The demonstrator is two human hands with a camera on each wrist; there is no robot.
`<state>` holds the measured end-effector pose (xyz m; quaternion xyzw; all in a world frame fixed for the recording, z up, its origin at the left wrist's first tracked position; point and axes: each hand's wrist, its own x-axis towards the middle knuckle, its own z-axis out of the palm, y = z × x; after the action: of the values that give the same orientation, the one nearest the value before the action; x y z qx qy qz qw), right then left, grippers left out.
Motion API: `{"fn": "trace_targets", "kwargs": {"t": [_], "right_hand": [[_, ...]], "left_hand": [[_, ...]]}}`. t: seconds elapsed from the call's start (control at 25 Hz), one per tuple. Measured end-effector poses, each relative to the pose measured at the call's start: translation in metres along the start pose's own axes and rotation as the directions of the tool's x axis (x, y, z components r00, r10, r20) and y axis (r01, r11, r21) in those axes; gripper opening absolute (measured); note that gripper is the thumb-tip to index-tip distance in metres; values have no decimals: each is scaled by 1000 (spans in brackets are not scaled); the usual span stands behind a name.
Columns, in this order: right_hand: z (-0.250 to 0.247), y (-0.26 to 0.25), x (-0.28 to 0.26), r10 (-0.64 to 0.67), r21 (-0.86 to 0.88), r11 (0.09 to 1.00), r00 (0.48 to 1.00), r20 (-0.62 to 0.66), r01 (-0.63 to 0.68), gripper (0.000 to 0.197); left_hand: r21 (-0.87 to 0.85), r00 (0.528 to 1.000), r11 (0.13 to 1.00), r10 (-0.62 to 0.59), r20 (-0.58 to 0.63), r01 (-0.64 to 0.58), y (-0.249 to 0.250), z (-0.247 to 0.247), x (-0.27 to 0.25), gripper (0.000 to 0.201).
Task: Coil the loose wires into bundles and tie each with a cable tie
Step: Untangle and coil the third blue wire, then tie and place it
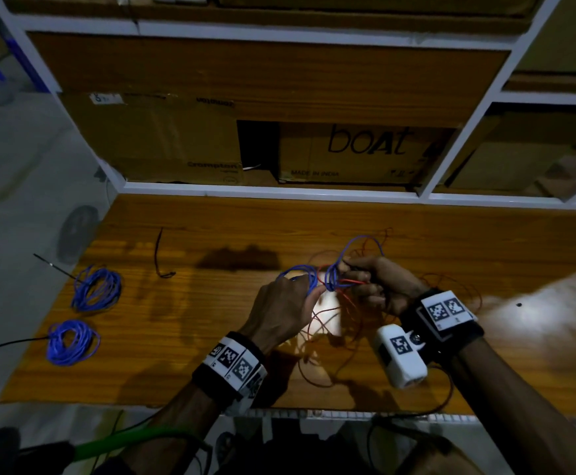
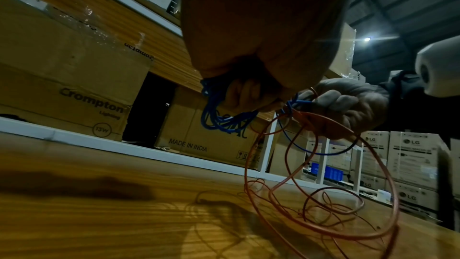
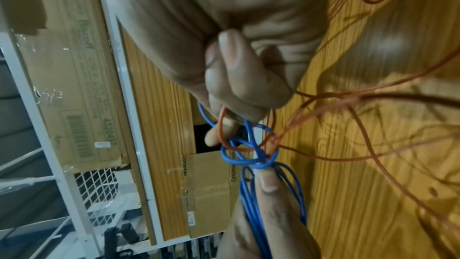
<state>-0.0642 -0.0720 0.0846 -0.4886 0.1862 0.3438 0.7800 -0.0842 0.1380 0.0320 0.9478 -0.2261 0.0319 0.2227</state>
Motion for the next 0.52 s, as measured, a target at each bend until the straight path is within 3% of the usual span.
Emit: {"fn": "trace_targets", "kwargs": {"t": [0.12, 0.32, 0.52], "right_hand": [[1, 4, 0, -8, 13, 1000, 999, 43, 8, 28], [-3, 19, 0, -324, 301, 916, 931, 168, 265, 22], [-8, 28, 3, -280, 466, 871, 938, 205, 158, 32]], "left_hand": [[-54, 999, 998, -39, 34, 41, 2, 0, -5, 34], [-261, 988, 954, -154, 0, 148, -21, -4, 0, 41], [-252, 983, 951, -168, 75, 181, -13, 1, -7, 43]]}}
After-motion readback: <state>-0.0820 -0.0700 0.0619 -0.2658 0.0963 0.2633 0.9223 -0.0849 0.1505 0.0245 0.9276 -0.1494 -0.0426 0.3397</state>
